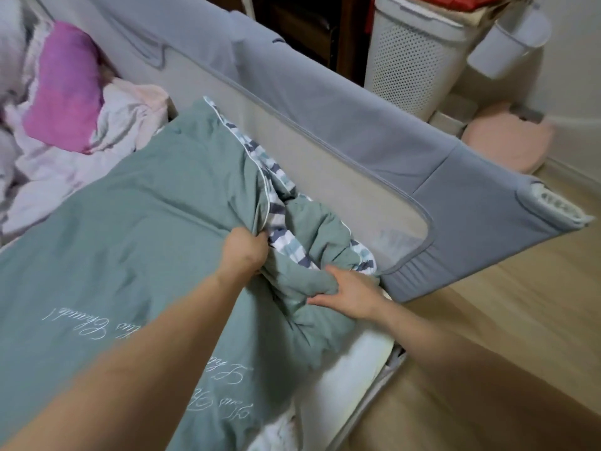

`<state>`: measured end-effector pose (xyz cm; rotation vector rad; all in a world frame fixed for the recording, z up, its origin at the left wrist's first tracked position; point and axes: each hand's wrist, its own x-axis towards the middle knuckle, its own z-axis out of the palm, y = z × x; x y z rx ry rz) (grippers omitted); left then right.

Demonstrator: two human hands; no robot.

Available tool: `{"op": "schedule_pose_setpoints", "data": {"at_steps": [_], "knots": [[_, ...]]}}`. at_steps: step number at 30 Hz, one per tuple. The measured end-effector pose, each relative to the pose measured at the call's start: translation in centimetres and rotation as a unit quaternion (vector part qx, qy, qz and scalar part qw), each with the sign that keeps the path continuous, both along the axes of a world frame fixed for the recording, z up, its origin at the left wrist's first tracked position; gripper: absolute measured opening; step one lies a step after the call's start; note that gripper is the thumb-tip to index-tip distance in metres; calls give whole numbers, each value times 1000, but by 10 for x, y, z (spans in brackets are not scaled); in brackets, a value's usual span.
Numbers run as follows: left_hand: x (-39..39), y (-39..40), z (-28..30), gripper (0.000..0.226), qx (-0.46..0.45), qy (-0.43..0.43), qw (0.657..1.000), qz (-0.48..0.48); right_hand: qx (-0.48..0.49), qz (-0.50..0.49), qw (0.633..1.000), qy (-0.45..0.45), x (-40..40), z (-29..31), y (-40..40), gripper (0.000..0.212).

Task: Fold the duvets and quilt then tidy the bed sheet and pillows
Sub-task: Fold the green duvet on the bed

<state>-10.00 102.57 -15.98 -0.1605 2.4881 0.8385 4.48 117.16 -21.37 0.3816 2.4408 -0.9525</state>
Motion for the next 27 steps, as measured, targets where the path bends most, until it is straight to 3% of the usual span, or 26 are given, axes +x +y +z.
{"op": "schedule_pose_setpoints", "data": {"at_steps": [2,6,10,13,17,21,22,24,27], "knots": [[0,1,4,43,-32,8,998,-48,21,-14,999,29,-5,10,-3,49],[0,27,39,45,-97,71,986,-119,153,28,985,71,-6,92,30,57],[12,69,76,42,-92,91,971,-203,295,75,947,102,18,164,68,49],[47,83,75,46,-78,55,947,-307,334,46,941,11,60,138,87,48],[68,70,43,57,-128,6,920,-370,228,-44,959,-161,112,82,77,47],[67,53,24,62,-162,55,882,-438,211,-111,971,-11,103,59,42,55],[66,53,23,66,-173,70,869,-459,218,-113,969,18,96,52,35,55],[64,57,21,74,-202,107,826,-516,214,-156,964,-9,84,34,27,53],[58,73,18,77,-254,169,729,-613,167,-262,949,-48,67,17,35,32]]}}
